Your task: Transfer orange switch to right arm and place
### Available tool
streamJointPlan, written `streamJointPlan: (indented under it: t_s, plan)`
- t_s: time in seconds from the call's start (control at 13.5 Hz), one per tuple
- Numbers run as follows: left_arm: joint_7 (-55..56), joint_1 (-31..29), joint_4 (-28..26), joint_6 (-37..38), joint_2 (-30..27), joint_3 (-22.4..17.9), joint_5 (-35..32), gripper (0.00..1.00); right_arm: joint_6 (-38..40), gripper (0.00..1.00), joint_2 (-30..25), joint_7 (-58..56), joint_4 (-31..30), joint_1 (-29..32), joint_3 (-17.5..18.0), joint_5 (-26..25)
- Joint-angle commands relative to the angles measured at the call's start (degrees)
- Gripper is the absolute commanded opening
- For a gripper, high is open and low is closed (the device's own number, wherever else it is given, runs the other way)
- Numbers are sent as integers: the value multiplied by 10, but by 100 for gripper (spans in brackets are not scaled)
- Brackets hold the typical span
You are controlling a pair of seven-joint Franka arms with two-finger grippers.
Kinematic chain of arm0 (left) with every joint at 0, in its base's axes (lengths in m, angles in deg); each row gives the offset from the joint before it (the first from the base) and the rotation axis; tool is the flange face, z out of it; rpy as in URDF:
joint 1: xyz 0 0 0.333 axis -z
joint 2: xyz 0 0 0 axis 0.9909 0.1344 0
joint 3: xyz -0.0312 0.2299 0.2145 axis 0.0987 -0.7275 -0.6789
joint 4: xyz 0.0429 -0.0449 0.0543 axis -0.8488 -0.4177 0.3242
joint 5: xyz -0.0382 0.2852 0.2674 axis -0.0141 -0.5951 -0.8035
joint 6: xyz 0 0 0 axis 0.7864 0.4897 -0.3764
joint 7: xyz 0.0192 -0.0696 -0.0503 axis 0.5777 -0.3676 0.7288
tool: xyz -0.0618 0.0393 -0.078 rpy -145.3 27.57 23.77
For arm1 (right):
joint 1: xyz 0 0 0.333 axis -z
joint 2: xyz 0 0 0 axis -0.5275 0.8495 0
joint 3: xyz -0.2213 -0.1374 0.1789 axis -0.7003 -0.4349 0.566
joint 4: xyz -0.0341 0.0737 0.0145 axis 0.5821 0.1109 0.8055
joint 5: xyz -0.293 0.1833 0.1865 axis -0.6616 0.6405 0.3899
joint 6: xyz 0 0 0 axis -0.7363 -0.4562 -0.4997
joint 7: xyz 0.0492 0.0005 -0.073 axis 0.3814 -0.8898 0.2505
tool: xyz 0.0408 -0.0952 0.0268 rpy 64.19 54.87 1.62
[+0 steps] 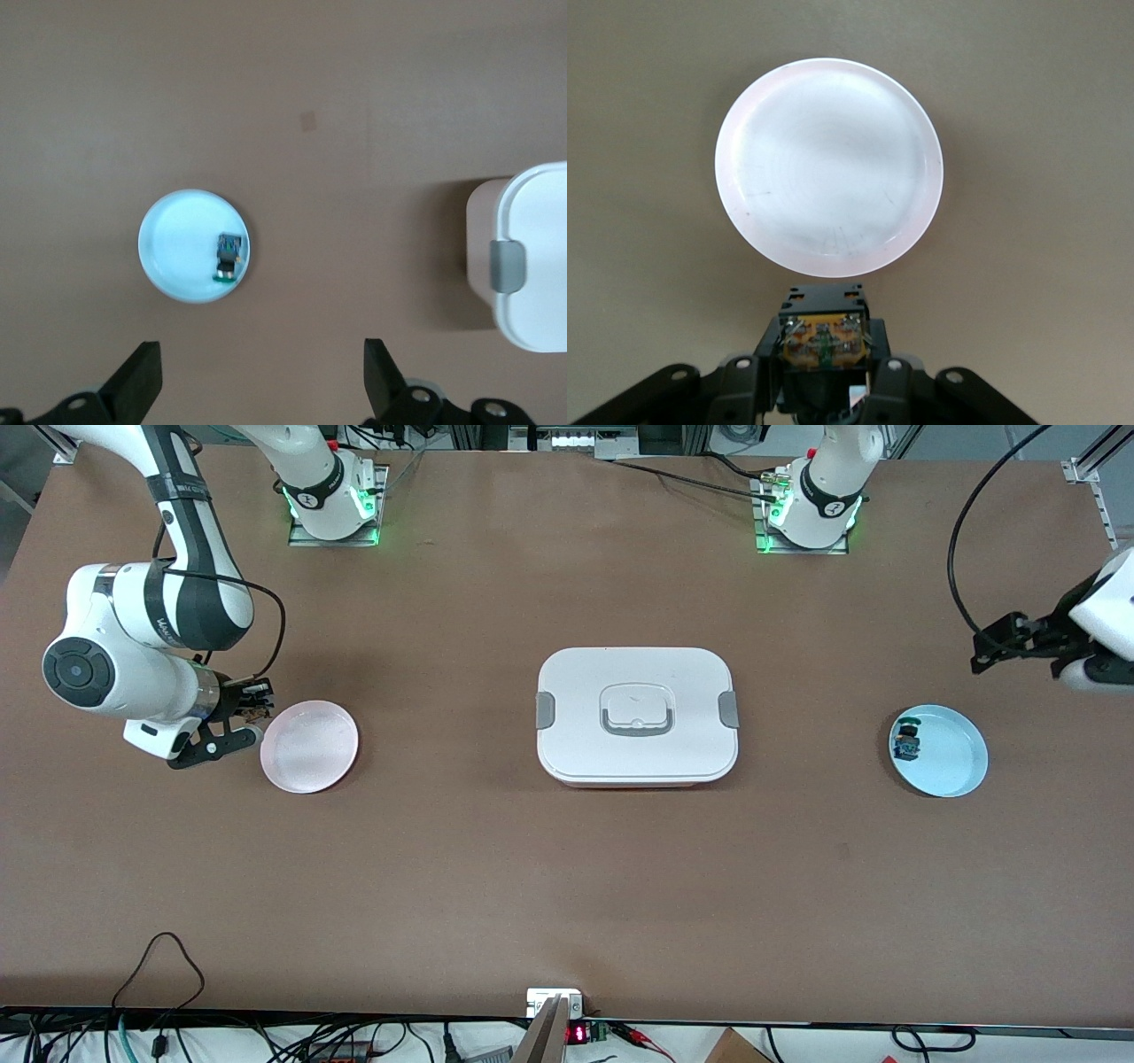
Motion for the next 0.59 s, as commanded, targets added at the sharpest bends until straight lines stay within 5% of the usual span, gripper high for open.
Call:
streamJointPlan:
  t_s: [0.0, 0.52]
  plan:
    - [38, 2, 10, 25, -18, -17, 17, 100, -7, 0, -4, 34, -10, -3, 2, 6]
    - [38, -11, 37, 27, 2, -14, 16, 100, -9, 0, 5, 3, -10, -3, 3, 24]
